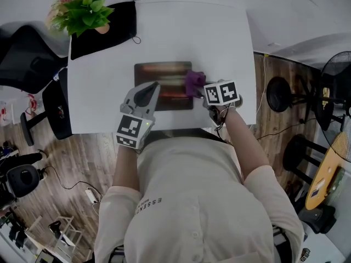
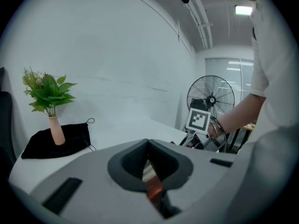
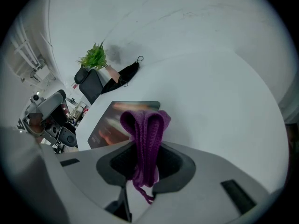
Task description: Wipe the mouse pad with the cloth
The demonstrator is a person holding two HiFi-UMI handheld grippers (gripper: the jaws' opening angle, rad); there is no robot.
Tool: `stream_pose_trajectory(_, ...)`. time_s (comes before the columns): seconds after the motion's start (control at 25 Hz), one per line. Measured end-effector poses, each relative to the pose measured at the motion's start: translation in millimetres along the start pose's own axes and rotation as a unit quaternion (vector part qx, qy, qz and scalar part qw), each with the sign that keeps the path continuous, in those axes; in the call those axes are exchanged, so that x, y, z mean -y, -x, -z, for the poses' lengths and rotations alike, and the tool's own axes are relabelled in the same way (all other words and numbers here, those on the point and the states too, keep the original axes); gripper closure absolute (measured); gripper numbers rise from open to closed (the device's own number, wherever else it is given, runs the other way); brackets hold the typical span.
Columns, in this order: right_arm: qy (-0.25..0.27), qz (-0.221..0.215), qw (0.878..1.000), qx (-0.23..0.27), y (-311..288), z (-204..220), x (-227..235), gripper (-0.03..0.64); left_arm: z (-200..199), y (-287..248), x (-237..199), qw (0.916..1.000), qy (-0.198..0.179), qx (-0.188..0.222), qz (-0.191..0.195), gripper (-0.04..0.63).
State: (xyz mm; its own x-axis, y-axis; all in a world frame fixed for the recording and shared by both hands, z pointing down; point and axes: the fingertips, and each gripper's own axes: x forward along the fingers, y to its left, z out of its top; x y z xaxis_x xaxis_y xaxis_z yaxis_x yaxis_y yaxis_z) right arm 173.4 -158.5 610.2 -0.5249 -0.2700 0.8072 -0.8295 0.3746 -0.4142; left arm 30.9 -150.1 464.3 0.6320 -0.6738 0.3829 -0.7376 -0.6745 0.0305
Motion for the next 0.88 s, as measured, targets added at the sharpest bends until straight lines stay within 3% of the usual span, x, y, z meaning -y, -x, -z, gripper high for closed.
stream_pose_trajectory(0.16,-0.012,0.019,1.0,-0.002,6.4,2.8,12.4,0.506,-1.5,-0.7,-1.2,1.0,0.0,0.003,-0.002,0.594)
stream_pose_trajectory(0.28,-0.04,0.006,0.999,0.013,14.3,-0.2,9.6,0.508,-2.4,2.4,-3.3,1.0,-0.004,0.002,0.0,0.594)
stream_pose_trajectory(0.48,-0.04,0.001,0.999,0.035,24.4,-7.8,-7.8,0.509,-4.5,13.4,-9.6,0.9999,-0.011,0.006,0.005,0.594)
stream_pose_trajectory(0.88,-0.032,-0.053,0.998,0.032,-10.4,-3.4,-111.6,0.509,22.0,64.0,-52.9,0.9999,-0.004,-0.01,0.0,0.594)
